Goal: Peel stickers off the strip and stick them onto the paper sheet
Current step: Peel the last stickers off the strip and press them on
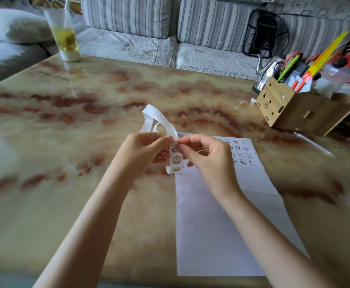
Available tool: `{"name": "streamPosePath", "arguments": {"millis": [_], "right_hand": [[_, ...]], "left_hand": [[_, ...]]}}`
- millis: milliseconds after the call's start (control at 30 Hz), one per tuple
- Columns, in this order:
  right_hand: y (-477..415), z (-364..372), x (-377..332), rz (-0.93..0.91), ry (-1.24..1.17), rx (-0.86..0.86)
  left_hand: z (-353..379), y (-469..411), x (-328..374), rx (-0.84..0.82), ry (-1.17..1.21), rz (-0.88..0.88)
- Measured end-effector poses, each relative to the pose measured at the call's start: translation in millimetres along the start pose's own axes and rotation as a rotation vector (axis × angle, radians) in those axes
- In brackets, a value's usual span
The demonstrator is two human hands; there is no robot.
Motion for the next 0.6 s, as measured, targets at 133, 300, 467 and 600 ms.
{"name": "streamPosePath", "arguments": {"millis": [133,300,467,600], "right_hand": [[-0.1,-0.6,1.0,0.003,0.044,-0.019],[-0.6,-0.3,1.5,0.011,0.111,-0.072],[1.3,-1.5,1.3,-0.018,0.126,-0.086],[3.0,-2.2,-1.9,-0.103,0.172,-0.089]], "left_hand": [[-0.5,-0.9,-0.4,0.029,-0.032,0.023],[-0.6,-0.5,-0.9,0.037,-0.053,0.016],[0.4,-0.4,-2.0,0.035,-0.051,-0.013],[-0.7,-2.4,-4.7,0.069,-0.078,-0.032]]}}
Point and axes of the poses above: each hand's wrist, its own y-axis away from the middle knuckle, its own z-axis out of the palm, x = y × z, the point moved 4 cm from there along -y, towards the middle knuckle, and after that the axes turned 10 degrees about -z, right-handed, at the moved point
